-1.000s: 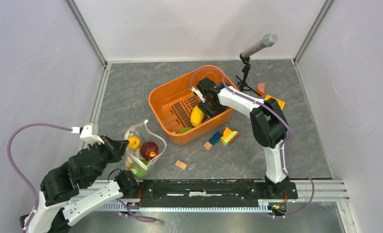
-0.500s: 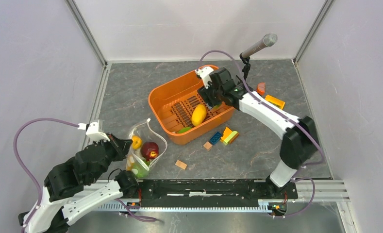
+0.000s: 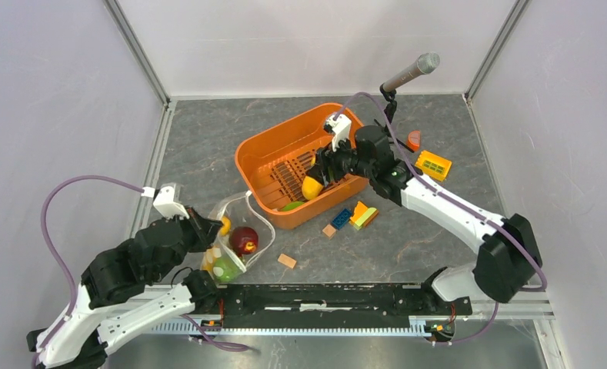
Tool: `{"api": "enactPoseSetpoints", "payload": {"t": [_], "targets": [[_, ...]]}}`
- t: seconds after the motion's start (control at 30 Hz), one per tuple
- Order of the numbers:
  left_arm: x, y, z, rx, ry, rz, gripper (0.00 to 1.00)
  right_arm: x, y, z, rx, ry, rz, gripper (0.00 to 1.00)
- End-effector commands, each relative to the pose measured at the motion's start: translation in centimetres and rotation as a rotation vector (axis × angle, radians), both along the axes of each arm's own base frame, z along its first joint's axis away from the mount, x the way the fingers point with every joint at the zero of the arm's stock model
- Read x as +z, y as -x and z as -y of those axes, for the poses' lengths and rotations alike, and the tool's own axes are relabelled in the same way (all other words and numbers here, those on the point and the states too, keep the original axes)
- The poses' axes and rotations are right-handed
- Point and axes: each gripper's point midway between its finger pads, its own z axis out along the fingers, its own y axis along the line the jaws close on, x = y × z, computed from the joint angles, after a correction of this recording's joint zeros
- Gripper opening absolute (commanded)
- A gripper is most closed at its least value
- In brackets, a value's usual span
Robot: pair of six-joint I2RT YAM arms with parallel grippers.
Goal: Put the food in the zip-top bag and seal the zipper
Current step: Place the fake fruit in the zipper food storage bag.
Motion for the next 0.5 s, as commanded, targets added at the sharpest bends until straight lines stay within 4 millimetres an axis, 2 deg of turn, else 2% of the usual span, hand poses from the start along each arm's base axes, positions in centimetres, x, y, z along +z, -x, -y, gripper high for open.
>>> {"api": "enactPoseSetpoints", "payload": {"t": [0.0,0.1,0.23,0.33,0.47], "targets": [[0.9,-0.4,1.2,-0.031,0.024,0.024,0.12,9.9,5.3,-4.9,0.218,-0.333,0.159,0.33],[1.2,-0.4,1.3,-0.036,0.037,0.031,0.12,11.6,9.3,-7.6,0.34,-0.375,0.201,0.33],[1.1,-0.2,1.3,-0.045,0.043,0.029,0.12,11.9,14.3,-10.9,0.495,-0.413,0.22,0.34],[1.1,0.0,1.3,-0.046,0.06,0.029,0.11,10.9,17.1,-13.0,0.583,-0.383,0.216,0.36],[1.2,0.3,1.1,-0.05,0.086,0.036,0.11,8.2,18.0,-15.1,0.59,-0.254,0.201,0.36]]}}
